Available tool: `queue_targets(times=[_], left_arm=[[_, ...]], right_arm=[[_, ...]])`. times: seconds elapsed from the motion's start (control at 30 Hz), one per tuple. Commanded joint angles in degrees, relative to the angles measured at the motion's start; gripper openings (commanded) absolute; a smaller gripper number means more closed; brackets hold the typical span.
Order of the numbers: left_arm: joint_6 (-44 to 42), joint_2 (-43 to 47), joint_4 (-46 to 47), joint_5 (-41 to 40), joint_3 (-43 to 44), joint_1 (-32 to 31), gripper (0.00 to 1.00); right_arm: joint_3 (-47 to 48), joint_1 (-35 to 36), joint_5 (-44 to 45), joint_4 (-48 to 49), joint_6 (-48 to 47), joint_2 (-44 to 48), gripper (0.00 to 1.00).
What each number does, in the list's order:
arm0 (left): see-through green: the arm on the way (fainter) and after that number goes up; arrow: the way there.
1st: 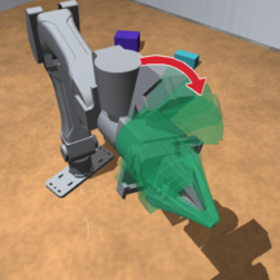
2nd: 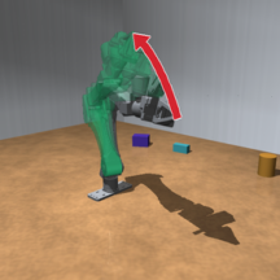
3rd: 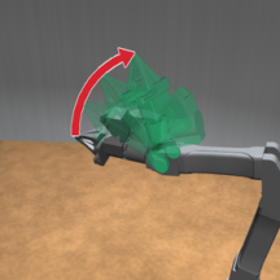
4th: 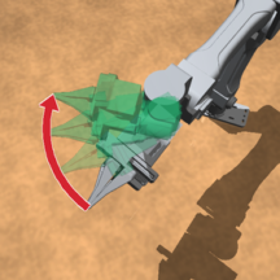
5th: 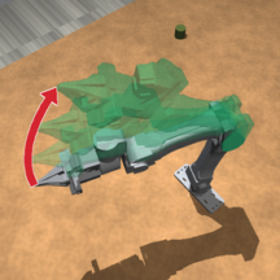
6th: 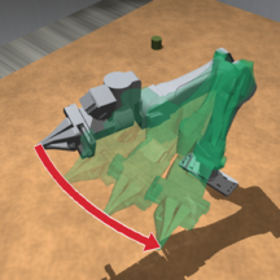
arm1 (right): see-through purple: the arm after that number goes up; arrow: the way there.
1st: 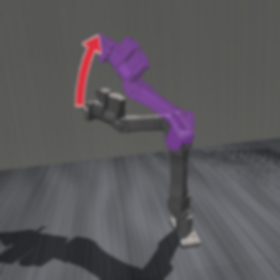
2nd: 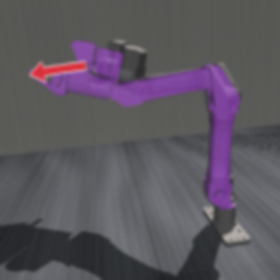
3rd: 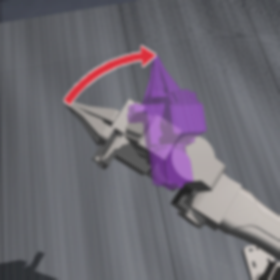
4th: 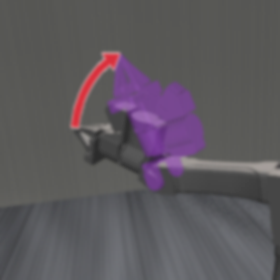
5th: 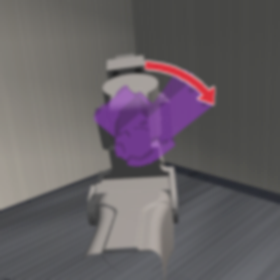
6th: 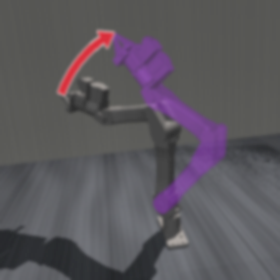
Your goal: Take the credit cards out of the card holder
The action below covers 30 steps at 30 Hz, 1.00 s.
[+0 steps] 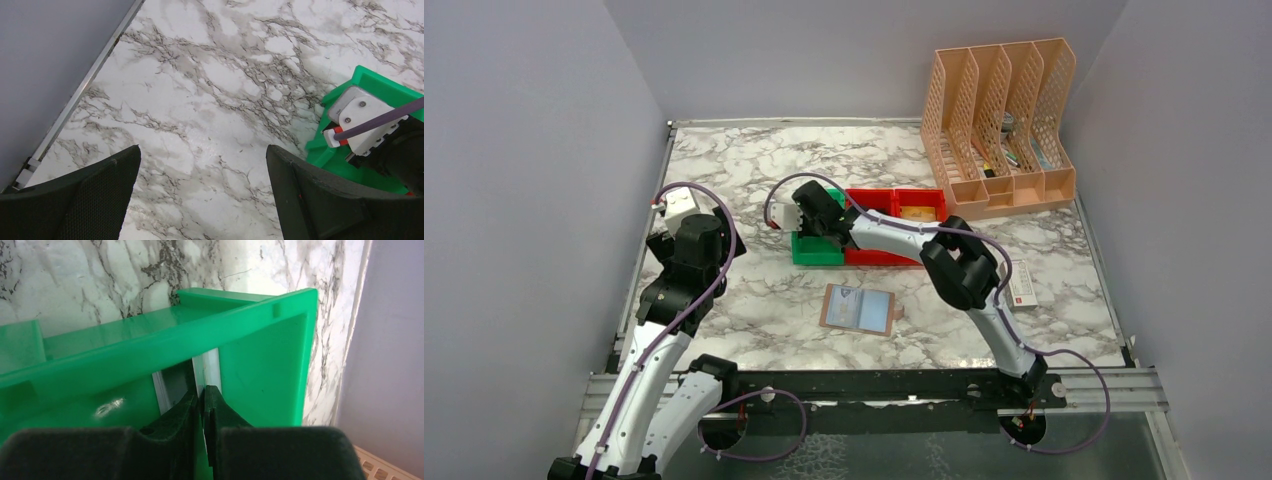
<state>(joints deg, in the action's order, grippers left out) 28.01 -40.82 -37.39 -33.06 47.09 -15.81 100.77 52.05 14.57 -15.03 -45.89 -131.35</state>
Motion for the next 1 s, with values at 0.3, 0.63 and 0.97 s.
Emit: queue_targets(times=[0.3, 0.63, 0.97], left_arm=[[0.2, 0.1, 0.5, -1.0, -0.6, 0.3, 0.99], [0.1, -0.2, 0.6, -0.6, -0.6, 0.3, 0.99], [0.1, -0.4, 0.6, -0.3, -0.6, 0.3, 0.99]], right_arm=[[2.9, 0.4, 1.1, -2.9, 1.0, -2.7, 0.21], [2.6, 0.0, 0.4, -2.9, 1.8, -1.5, 0.38], [2.5, -0.2, -4.6, -3.9, 3.9, 0.6, 0.39]])
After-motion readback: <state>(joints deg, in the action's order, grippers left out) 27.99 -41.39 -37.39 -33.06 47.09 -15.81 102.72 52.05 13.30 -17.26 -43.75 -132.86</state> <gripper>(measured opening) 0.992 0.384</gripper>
